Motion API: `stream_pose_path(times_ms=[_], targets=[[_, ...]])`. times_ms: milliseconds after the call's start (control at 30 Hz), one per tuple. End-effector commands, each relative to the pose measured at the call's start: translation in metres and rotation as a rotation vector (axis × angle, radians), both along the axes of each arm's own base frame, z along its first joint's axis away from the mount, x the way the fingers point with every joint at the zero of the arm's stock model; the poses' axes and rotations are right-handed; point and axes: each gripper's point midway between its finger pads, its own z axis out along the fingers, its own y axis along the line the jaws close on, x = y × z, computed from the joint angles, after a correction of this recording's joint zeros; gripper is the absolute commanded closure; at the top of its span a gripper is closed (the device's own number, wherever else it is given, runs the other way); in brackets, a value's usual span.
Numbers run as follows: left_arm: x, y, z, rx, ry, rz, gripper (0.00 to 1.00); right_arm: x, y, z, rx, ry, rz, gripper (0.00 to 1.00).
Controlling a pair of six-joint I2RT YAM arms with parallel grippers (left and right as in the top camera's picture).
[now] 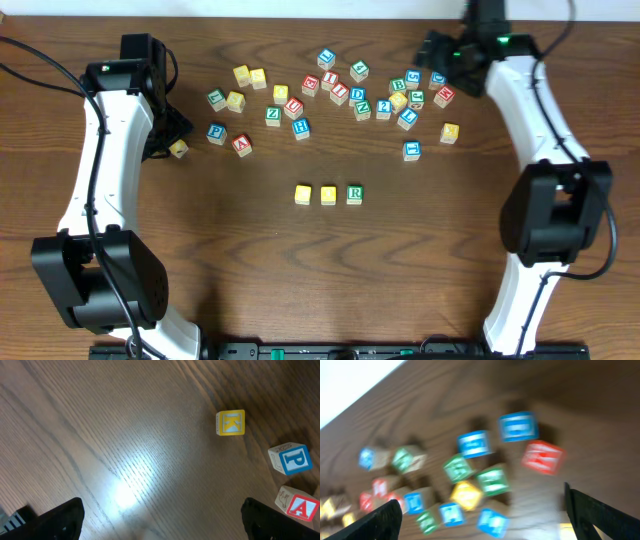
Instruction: Spell out CORL
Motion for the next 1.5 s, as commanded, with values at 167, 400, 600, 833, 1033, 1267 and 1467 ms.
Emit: stream_pose_path(times_ms=[167,400,600,833,1033,1267,1467], targets=[[0.003,0.0,-0.005,-0.002,-0.009,0.024,0.01,-0.037,-0.083,-0.017,0.052,0.177,-0.209,0.01],[0.007,-0.027,-0.012,-0.163,-0.027,0.012,0.01,-0.052,-0.084,-0.022,0.054,0.243,-0.215,0.01],[0.021,-0.055,-0.013,-0.313,-0.064,-0.112,0.01,-0.052,-0.084,-0.022,0.053,0.243,-0.215,0.01],[0.025,-0.055,-0.012,-0.307,-0.079,-0.137,0.01,-0.052,-0.084,-0.022,0.053,0.243,-0.214,0.01],[0.03,-0.054,-0.011,-0.304,-0.098,-0.14,0.01,-0.046,-0.078,-0.02,0.104,0.225,-0.236,0.01],[0.028,-0.055,-0.011,-0.306,-0.088,-0.147,0.01,-0.048,-0.039,-0.016,0.189,0.234,-0.109,0.01],[0.033,-0.073,-0.01,-0.375,-0.088,-0.377,0.01,-0.04,0.009,-0.015,0.062,0.161,0.105,0.01]])
